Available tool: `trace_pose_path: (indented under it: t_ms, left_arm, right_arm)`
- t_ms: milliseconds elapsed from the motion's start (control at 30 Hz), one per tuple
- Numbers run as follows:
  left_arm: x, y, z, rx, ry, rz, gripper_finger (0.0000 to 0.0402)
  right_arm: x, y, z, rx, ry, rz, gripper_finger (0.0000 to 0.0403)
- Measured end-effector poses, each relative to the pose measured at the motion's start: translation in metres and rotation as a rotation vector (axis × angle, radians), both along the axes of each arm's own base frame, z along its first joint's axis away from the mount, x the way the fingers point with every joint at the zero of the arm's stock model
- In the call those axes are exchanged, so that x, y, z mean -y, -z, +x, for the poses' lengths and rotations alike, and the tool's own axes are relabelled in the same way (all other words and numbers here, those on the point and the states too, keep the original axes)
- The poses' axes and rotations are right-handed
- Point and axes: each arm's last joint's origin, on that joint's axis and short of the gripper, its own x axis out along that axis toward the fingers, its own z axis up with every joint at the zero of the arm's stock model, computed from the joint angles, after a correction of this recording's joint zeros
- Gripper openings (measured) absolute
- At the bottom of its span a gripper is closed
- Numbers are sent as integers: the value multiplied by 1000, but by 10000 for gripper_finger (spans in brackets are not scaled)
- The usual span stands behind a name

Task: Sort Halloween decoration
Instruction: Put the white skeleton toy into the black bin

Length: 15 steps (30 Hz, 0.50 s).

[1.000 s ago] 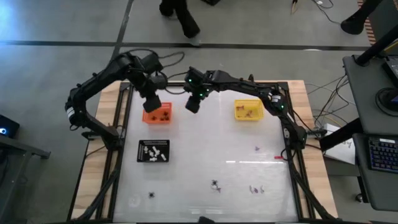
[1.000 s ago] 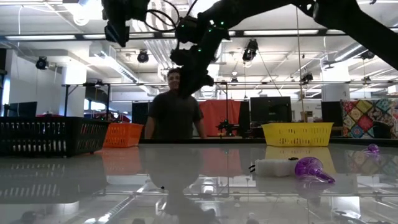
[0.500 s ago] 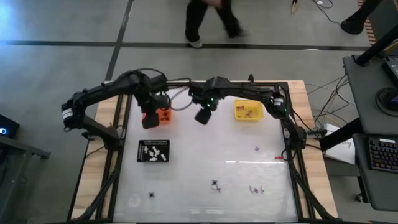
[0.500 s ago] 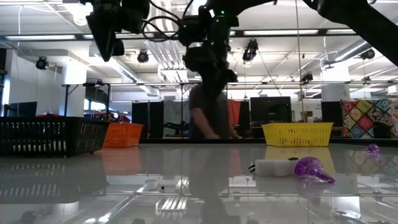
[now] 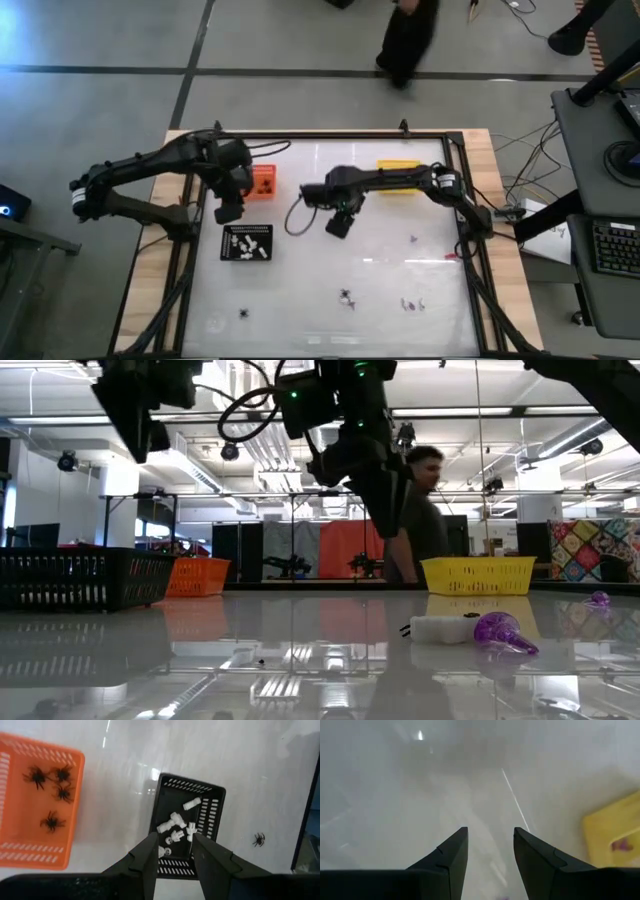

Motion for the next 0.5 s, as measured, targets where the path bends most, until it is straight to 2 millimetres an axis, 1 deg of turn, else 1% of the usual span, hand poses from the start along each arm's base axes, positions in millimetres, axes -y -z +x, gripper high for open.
trace_pose_path:
  t_ms: [100,200,333,500]
  left_arm:
    - [3,5,-9,7,-15,2,103]
    - [5,9,-14,37,-16,12,103]
    - [5,9,-15,72,-15,24,103]
    - [3,6,-10,122,-14,42,103]
  right_arm:
    - [-20,2,-6,-30,40,-13,146]
    - [-38,-1,-16,-37,103,-30,142]
    - [-61,-10,-38,-31,206,-54,139]
    - [-82,-17,-67,-7,362,-78,141]
